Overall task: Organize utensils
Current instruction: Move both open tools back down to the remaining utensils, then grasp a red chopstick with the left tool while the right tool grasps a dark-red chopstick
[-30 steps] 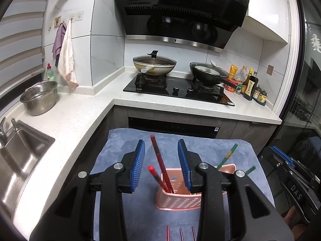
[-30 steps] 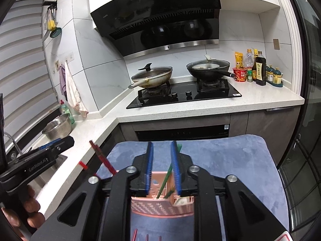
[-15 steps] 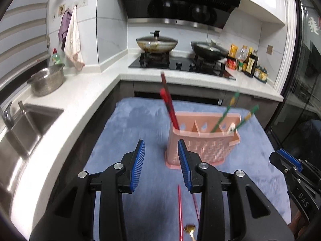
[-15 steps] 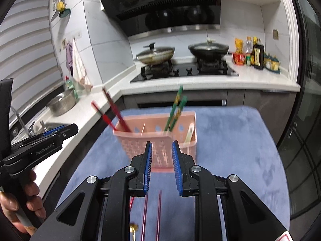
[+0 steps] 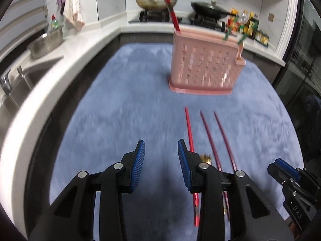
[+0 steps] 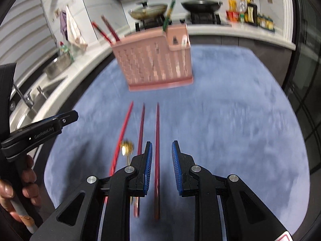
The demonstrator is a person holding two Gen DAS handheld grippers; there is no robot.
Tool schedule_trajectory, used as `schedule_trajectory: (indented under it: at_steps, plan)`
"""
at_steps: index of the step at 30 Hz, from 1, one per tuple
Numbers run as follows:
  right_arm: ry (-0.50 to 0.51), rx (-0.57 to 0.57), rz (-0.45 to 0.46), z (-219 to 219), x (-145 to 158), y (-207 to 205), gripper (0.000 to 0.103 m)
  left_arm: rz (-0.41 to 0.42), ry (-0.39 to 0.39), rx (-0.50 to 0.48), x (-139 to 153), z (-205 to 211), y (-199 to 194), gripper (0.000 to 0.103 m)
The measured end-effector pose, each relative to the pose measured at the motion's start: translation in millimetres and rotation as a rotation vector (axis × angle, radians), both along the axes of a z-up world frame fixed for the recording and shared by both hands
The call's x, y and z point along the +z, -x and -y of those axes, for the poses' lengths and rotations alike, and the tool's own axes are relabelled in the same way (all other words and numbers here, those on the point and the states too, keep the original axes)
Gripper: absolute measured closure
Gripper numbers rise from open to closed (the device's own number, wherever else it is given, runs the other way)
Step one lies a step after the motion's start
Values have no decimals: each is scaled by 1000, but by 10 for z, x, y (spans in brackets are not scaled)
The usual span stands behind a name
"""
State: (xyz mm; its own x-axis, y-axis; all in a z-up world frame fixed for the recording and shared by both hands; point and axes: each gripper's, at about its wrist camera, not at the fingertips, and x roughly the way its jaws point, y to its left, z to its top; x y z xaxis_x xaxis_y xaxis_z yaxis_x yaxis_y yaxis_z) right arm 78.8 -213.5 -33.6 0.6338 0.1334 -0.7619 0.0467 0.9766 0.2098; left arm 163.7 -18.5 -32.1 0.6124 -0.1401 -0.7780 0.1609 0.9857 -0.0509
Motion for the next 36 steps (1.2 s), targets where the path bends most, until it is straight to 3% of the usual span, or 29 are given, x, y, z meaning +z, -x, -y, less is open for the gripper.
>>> schedule_trajectory:
  at_steps: [13,15,17,36]
  plan:
    - [-7,19,-88,-170,-425,275,82,-98,-2,-48,-437,73,415,69]
    - [-3,20,-94,-185,-465,285,82,-102,-5,-59,-478,94,468,58]
    - [-1,19,-103,-189,-500,287,82,-98,-1,-71,-500,117,523,52]
    - [22,33,-130,-259,-619,283,81,-145,-8,-118,-739,260,582,52]
